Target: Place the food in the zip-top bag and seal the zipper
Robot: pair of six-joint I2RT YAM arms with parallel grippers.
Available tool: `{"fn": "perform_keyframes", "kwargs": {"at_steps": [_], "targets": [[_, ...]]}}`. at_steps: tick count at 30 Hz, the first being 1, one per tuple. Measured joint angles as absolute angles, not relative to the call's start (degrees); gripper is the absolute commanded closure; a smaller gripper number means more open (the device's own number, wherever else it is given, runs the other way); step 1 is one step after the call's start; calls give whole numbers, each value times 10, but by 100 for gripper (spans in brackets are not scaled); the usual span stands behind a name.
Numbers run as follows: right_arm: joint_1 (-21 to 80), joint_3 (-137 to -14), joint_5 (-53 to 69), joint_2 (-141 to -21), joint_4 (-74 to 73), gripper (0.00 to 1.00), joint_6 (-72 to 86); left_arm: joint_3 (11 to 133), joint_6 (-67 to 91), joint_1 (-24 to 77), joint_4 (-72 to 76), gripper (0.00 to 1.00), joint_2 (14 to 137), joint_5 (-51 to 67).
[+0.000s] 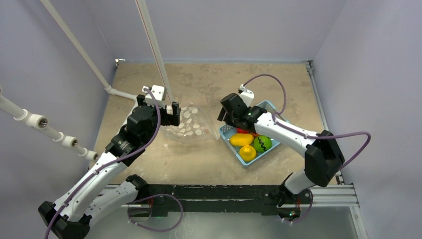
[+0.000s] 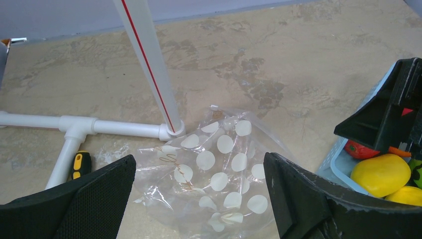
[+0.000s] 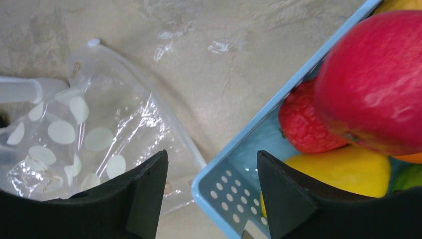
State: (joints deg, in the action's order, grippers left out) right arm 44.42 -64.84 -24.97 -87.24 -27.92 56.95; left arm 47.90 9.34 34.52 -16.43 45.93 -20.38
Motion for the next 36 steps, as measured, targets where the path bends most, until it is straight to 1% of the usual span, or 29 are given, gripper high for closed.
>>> {"fn": "perform_keyframes", "kwargs": {"at_steps": [7, 16, 21, 25, 32, 33, 36], "targets": [[404, -646, -249, -881, -267, 37, 556, 479, 93, 346, -164, 1, 459, -204], [403, -646, -242, -918, -252, 40, 540, 479, 93, 346, -164, 0, 457, -204], [403, -646, -238, -928, -244, 47, 533, 479, 93, 346, -164, 1, 455, -204], [403, -644, -233, -941, -242, 61, 524, 479, 93, 346, -164, 1, 455, -203], [404, -642, -225, -947, -233, 97, 513, 479, 93, 346, -164, 1, 455, -202], [404, -642, -224, -946, -232, 100, 510, 479, 93, 346, -164, 1, 455, -201], [404, -642, -228, -946, -224, 100, 484, 479, 93, 346, -164, 1, 455, -202]]}}
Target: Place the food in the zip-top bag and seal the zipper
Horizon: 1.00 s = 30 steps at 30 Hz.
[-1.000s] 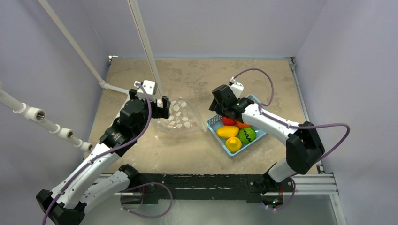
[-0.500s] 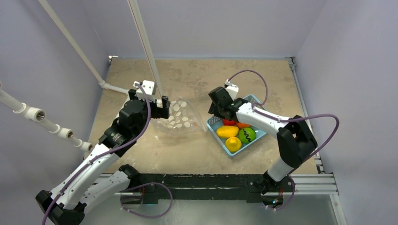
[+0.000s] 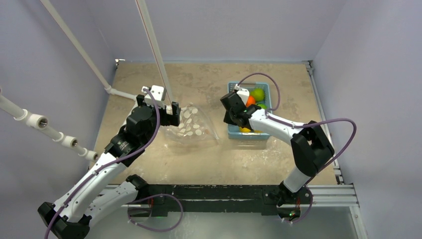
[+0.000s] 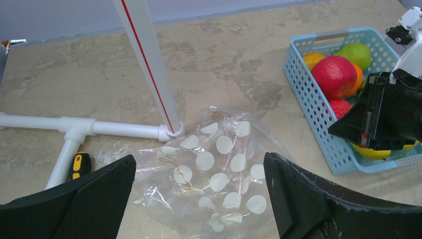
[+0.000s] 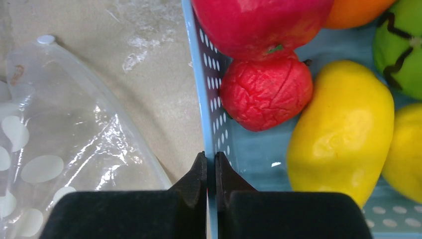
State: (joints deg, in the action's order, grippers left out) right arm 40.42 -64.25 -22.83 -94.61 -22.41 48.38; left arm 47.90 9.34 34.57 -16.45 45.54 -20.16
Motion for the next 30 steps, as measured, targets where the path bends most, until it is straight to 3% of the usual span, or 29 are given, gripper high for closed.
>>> {"fn": "perform_keyframes", "kwargs": {"at_steps": [19, 21, 23, 30], "targets": [[435, -583, -217, -884, -198, 100, 389, 479, 94, 346, -164, 1, 470, -204], [447, -571, -219, -883, -197, 91, 387, 479, 99, 346, -166, 2, 471, -204], [453, -566, -226, -881, -191, 76, 385, 479, 105, 346, -172, 3, 474, -204], [454, -560, -230, -849, -199, 58, 386, 479, 129, 346, -196, 3, 462, -209]]}}
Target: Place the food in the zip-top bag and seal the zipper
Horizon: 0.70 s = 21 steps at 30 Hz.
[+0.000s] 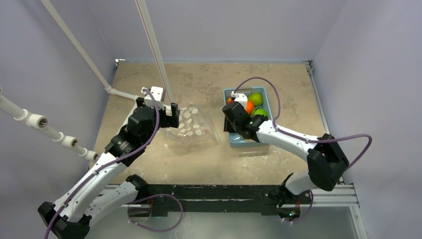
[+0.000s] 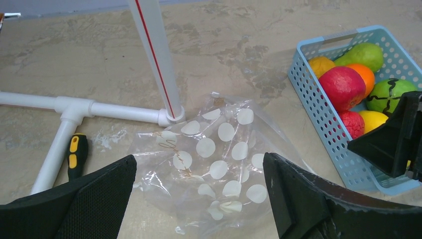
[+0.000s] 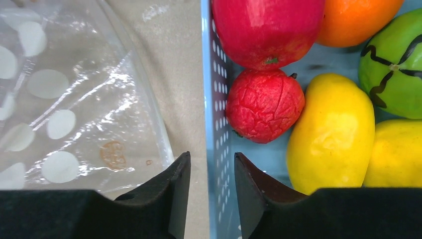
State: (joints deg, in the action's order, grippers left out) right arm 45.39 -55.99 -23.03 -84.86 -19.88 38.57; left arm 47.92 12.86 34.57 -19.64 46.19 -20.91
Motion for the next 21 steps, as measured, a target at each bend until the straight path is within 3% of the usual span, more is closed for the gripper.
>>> {"fn": "perform_keyframes", "kwargs": {"at_steps": [11, 14, 21], "targets": [[458, -640, -208, -810, -201, 31, 360, 479, 179, 346, -254, 3, 461, -231], [458, -653, -191, -811, -185, 28, 350, 480, 203, 346, -278, 3, 465, -242], [458, -703, -150, -872, -147, 12, 332, 480, 247, 346, -325, 4, 462, -265]]}}
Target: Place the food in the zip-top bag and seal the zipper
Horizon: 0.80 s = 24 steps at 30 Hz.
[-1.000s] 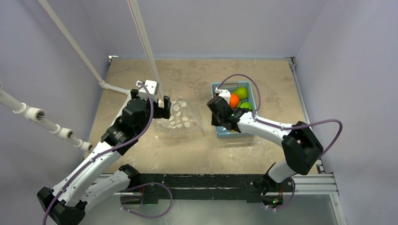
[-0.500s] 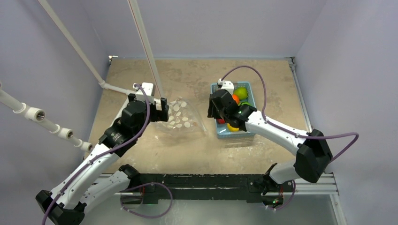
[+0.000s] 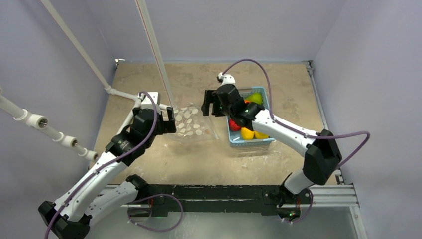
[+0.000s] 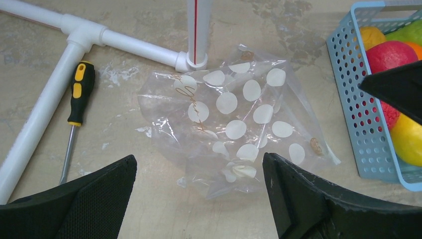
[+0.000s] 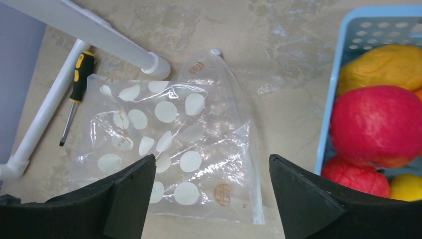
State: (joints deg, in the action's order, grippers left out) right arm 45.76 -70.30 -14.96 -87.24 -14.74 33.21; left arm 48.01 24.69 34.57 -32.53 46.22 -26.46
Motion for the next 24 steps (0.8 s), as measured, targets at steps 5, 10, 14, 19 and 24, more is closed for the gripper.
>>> {"fn": "perform_keyframes", "kwargs": {"at_steps": [5, 10, 14, 19, 24], "targets": [[458, -730, -108, -932, -121, 8, 316, 481, 266, 346, -343, 4, 460, -267], [457, -763, -91, -993, -107, 5, 303, 481, 277, 346, -357, 4, 452, -271], [452, -768, -76, -1029, -87, 5, 295, 485, 281, 346, -364, 4, 447, -274], [437, -768, -51, -1058, -68, 6, 285, 486, 285, 346, -371, 4, 437, -276], [422, -769, -26, -1084, -49, 8, 277, 487, 290, 346, -375, 4, 436, -275]]}}
